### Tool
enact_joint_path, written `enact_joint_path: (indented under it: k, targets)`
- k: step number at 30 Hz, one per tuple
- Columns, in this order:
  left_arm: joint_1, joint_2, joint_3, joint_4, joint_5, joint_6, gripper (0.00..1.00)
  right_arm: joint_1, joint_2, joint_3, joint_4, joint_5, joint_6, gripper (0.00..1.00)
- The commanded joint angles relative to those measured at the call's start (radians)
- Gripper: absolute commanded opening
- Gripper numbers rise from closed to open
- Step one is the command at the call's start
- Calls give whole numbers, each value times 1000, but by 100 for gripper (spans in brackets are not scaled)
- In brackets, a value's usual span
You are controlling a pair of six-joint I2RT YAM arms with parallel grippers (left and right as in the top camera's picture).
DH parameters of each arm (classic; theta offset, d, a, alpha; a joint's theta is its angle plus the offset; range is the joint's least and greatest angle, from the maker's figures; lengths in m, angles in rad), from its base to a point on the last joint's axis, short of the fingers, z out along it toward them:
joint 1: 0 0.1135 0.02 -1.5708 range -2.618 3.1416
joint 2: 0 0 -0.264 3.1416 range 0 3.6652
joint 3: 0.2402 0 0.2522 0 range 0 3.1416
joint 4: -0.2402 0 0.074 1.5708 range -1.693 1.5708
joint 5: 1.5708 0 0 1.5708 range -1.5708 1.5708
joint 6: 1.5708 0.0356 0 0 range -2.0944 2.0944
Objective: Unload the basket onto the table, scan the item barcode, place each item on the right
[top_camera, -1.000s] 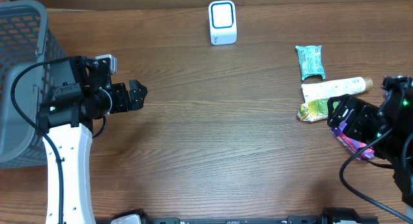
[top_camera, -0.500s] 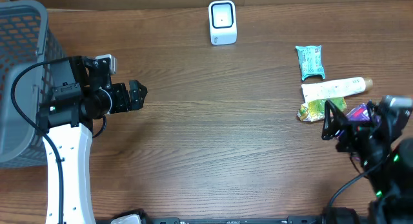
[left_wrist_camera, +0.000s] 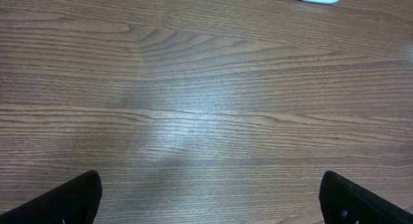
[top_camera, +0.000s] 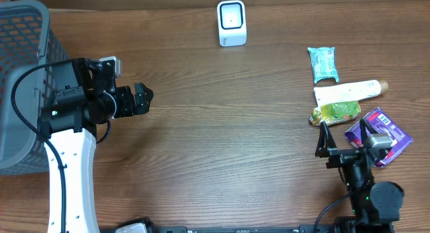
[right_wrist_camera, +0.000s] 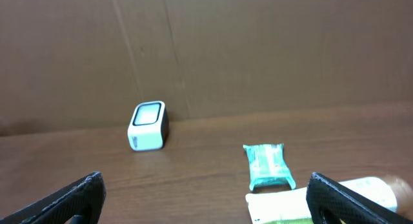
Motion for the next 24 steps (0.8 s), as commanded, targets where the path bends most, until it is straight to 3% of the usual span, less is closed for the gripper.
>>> enact_joint_path:
  k: [1,24]
  targets:
    - [-5,-5,13,0,11,8,100,14,-83,-70,13,42,-5,100]
    - [-5,-5,13,0,11,8,100,18,-87,-105,-18,38,3,100]
